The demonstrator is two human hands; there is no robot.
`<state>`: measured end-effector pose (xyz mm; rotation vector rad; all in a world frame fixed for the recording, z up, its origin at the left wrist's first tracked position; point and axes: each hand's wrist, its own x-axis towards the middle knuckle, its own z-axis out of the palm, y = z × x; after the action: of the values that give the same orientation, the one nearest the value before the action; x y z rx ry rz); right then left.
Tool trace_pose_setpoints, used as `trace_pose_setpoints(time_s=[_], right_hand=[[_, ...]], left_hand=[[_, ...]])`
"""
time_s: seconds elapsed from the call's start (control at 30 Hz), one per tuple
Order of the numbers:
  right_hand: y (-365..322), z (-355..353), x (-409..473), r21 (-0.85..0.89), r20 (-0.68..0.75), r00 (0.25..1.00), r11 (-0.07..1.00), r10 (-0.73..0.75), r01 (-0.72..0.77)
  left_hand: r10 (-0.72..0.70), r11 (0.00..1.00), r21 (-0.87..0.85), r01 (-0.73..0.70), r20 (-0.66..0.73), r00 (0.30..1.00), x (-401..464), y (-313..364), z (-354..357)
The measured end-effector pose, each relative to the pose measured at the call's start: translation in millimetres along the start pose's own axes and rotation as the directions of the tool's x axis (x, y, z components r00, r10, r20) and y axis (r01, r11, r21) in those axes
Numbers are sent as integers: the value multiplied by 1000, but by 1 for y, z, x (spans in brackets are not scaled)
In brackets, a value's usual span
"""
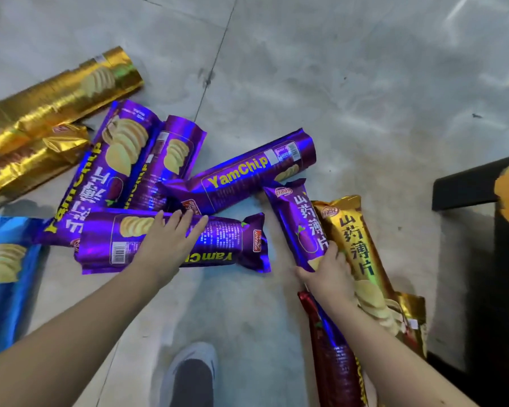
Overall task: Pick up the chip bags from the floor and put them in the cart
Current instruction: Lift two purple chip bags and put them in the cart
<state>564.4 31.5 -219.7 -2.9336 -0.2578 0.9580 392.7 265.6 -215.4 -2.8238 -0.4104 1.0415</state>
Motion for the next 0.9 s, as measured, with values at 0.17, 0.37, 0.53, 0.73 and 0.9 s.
trace_pose_setpoints(time_s=[0.17,0.37,0.53,0.73,0.9], right_hand=[[3,-11,-11,51,-37,999,999,-2,4],[-11,-77,-80,362,8,998,931,58,-57],[-50,-179,-163,534,27,999,844,38,-46],[-99,-292,-273,593,3,994,800,-111,87],[-144,-396,-401,613,-98,962,746,-254,260]], left_hand=[[-70,991,-119,62,-61,996,-9,-2,-9],[-254,830,-489,269,99,962,-83,-8,-86],[-344,226,-919,323,235,909,-168,-35,-182],[-360,-357,-917,178,311,879,-292,-72,-312],[-400,-419,-908,27,211,892,-412,-94,-385]])
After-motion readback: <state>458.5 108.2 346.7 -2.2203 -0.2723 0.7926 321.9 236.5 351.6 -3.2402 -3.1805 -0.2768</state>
